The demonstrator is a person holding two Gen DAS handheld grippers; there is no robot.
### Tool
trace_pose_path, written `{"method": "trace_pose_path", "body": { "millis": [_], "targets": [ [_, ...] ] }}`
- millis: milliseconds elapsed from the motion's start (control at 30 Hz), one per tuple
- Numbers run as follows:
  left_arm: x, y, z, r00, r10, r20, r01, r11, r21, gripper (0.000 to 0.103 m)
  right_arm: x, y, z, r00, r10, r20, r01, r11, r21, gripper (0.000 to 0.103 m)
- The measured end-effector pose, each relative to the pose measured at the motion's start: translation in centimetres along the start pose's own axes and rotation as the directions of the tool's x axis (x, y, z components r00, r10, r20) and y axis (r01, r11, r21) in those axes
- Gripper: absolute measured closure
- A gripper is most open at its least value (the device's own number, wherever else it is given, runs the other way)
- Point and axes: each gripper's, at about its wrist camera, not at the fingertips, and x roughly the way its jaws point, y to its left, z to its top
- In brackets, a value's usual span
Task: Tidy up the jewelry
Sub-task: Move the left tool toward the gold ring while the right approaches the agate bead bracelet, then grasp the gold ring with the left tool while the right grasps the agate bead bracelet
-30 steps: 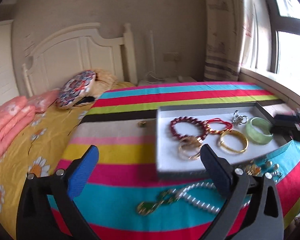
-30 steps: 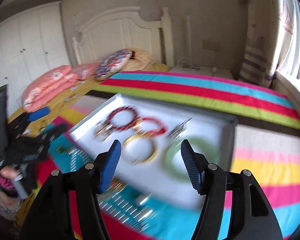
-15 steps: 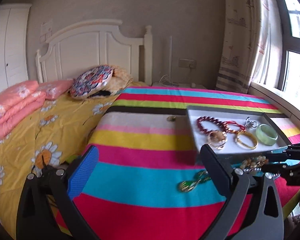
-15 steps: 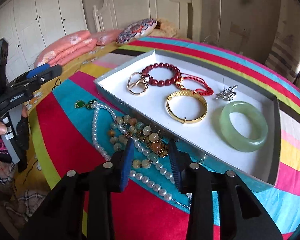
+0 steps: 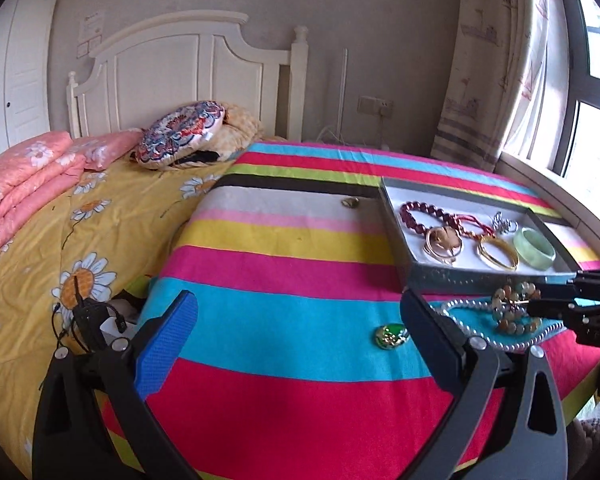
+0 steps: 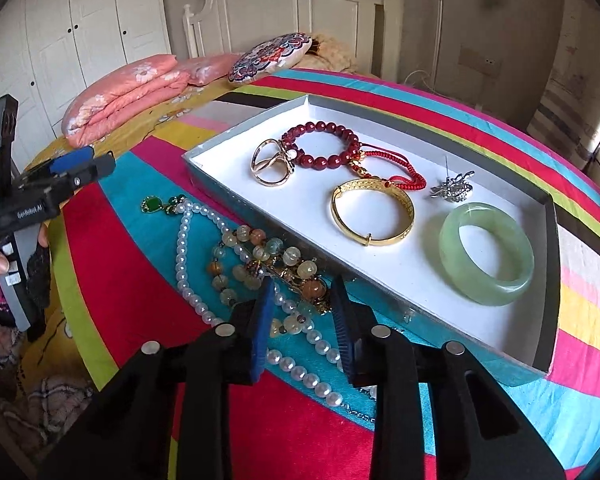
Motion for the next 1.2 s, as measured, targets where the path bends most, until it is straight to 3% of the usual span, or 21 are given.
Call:
{"method": "trace_pose_path", "body": {
  "millis": [100, 200, 367, 733, 833, 933, 1000, 1067, 1200],
  "targets": [
    [0.3, -0.3, 0.8, 1.000, 0.000, -0.007, 0.001, 1.000, 0.020, 0.003, -0.3, 0.2, -0.1, 1.000, -0.005, 0.015, 0.005, 1.000, -0.015, 0.092],
    [0.8, -0.4, 1.9, 1.000, -0.005, -0.015, 0.005, 1.000, 0.009, 0.003, -1.3, 0.6, -0.3, 0.998, -0.010, 0.066, 0.012, 0.999, -0.031, 0.092],
    [1.0, 0.3, 2.4, 1.000, 0.001, -0.019, -0.002, 1.000, -0.021, 0.003, -3.5, -0.9, -0.5, 0.989, 0.019, 0.146, -0.025, 0.999, 0.043, 0.092],
    [1.8, -0.4, 2.3, 0.999, -0.015, -0.042, 0.015, 1.000, 0.007, 0.002, -7.5, -1.0, -0.2, 0.964, 0.044, 0.260, -0.062, 0.996, 0.062, 0.092],
    [3.1, -0.4, 3.6, 0.997, -0.037, -0.061, 0.036, 0.999, -0.013, 0.003, -8.3, -1.1, 0.0, 0.959, 0.039, 0.280, -0.059, 0.996, 0.063, 0.092],
    [5.3, -0.3, 5.8, 0.997, -0.007, -0.076, 0.005, 1.000, -0.023, 0.003, -8.1, -1.2, -0.1, 0.960, 0.040, 0.276, -0.062, 0.996, 0.070, 0.092],
    [7.9, -0.9, 7.4, 0.994, 0.022, -0.110, -0.017, 0.999, 0.050, 0.004, -7.9, -1.1, -0.3, 0.962, 0.048, 0.268, -0.069, 0.995, 0.069, 0.092],
    [10.5, -1.9, 8.5, 0.986, 0.009, -0.165, 0.015, 0.989, 0.148, 0.004, -7.7, -0.9, -0.4, 0.964, 0.052, 0.263, -0.071, 0.996, 0.062, 0.092],
    [15.0, -3.0, 9.4, 0.974, 0.000, -0.227, 0.059, 0.965, 0.255, 0.029, -8.0, -1.0, -0.6, 0.963, 0.053, 0.266, -0.072, 0.995, 0.063, 0.092]
  ]
}}
